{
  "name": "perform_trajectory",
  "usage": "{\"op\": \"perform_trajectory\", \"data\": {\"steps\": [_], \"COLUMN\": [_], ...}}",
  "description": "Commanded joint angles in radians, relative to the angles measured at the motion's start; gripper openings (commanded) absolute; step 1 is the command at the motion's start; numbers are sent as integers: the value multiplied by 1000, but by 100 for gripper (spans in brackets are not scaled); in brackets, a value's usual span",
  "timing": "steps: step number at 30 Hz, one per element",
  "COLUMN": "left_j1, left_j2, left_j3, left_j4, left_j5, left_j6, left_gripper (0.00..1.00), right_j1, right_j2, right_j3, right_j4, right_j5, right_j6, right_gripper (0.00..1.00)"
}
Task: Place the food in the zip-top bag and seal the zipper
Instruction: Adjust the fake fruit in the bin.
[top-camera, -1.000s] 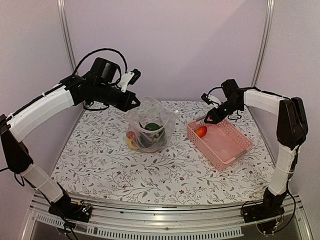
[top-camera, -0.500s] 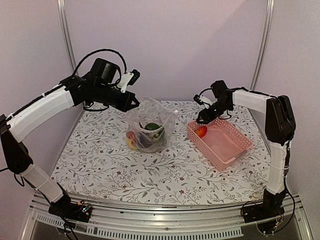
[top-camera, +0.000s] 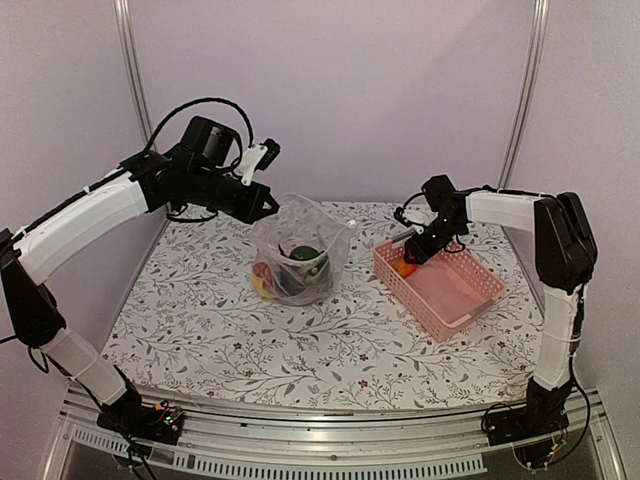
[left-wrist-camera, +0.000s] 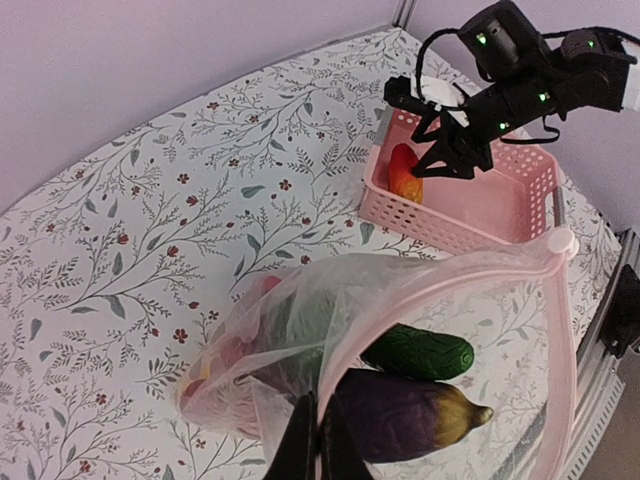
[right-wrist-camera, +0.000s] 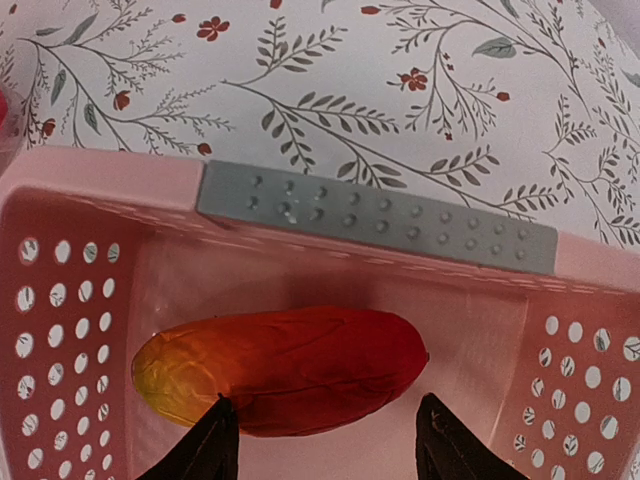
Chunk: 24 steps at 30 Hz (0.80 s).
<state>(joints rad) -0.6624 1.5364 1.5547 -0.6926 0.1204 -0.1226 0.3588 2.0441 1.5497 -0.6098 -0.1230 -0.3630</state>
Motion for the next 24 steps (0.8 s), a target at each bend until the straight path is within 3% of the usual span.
{"op": "perform_trajectory", "data": {"steps": [1, 8, 12, 24], "left_j1": [10, 14, 15, 17], "left_j2": [-9, -8, -11, -4], "left_j3": [5, -1, -8, 5], "left_j4": [8, 14, 16, 21], "left_j5": [-10, -10, -8, 6], "left_j6": [20, 24, 25, 10], "left_gripper": [0, 0, 0, 0], "right_j1": [-57, -81, -81, -35], "right_j2": [-95, -254, -299, -145], "right_j3": [-120, -220, -197, -14], "right_j4": [-17, -30, -42, 42], "right_j5": [77, 117, 39, -52], "right_j6": [-36, -111, -114, -1], "right_gripper": [60, 60, 60, 61]}}
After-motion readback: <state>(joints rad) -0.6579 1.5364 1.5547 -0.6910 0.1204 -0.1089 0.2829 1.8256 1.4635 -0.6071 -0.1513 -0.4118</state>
